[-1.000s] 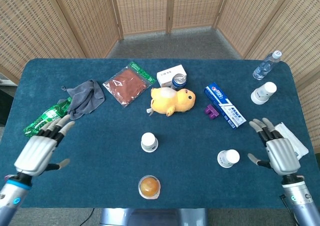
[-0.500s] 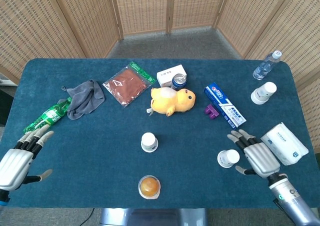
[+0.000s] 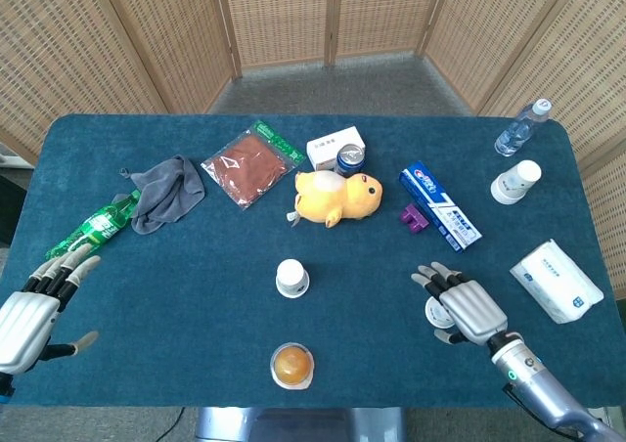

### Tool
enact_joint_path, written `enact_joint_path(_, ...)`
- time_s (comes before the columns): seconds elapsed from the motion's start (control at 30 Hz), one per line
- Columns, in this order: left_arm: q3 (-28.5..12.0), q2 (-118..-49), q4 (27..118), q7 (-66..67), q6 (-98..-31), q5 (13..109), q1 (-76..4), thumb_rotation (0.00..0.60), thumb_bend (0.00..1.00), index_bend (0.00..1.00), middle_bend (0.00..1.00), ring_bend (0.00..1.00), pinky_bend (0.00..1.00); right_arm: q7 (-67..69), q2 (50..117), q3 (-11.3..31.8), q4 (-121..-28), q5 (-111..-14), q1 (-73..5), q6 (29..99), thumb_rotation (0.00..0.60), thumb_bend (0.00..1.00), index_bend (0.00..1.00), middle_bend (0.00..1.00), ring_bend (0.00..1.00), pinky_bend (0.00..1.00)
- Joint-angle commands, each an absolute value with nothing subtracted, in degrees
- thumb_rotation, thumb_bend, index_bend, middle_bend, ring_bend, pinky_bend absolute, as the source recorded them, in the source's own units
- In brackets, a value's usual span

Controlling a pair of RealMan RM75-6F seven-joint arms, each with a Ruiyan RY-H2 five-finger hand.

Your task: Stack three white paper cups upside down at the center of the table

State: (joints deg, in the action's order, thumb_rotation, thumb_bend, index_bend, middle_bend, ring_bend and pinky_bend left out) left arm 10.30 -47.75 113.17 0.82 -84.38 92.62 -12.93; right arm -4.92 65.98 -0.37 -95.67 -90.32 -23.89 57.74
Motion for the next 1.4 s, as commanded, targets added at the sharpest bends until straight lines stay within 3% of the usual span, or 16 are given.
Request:
enact_joint_path(0.03, 9.8, -47.6, 113.1, 0.7, -83.8, 92.5, -12.7, 0.600, 0.23, 0.00, 0.00, 0.00, 0.10, -4.4, 66.5, -0.5, -94.4, -89.9, -24.1, 57.6, 0.600, 0.27, 0.10, 0.09, 0.00, 0.25)
enact_joint_path(0.3, 8.7, -47.2, 113.2, 0.4, -82.4, 92.4, -12.1, 0.600, 0.24, 0.00, 0.00, 0.00, 0.10, -1.2, 67.0, -1.8, -91.0, -90.3, -23.3, 59.1, 0.600, 0.28, 0.17, 0.13, 0.00, 0.30)
enact_joint_path(0.47, 8.2, -47.3, 113.3, 0.7, -81.7, 92.5, -11.6, 0.600, 0.24, 0.00, 0.00, 0.00, 0.10, 2.2, 68.0, -2.8, -88.2, -92.0, -22.5, 61.2, 0.600, 0.31, 0.21, 0.19, 0.00, 0.40)
enact_joint_path(0.77, 7.3, -47.6, 113.6, 1.6, -80.2, 92.2, -11.2, 0.600, 0.24, 0.00, 0.00, 0.00, 0.10, 6.6, 70.8, -3.7, -82.9, -95.1, -21.4, 65.8, 0.600, 0.37, 0.33, 0.32, 0.12, 0.53)
enact_joint_path(1.4, 5.8, -47.6, 113.7, 1.8, -79.0, 92.4, -10.3, 0.600, 0.23, 0.00, 0.00, 0.00, 0.10, 8.1, 71.1, -4.1, -83.6, -96.1, -20.9, 69.0, 0.600, 0.39, 0.42, 0.41, 0.20, 0.61)
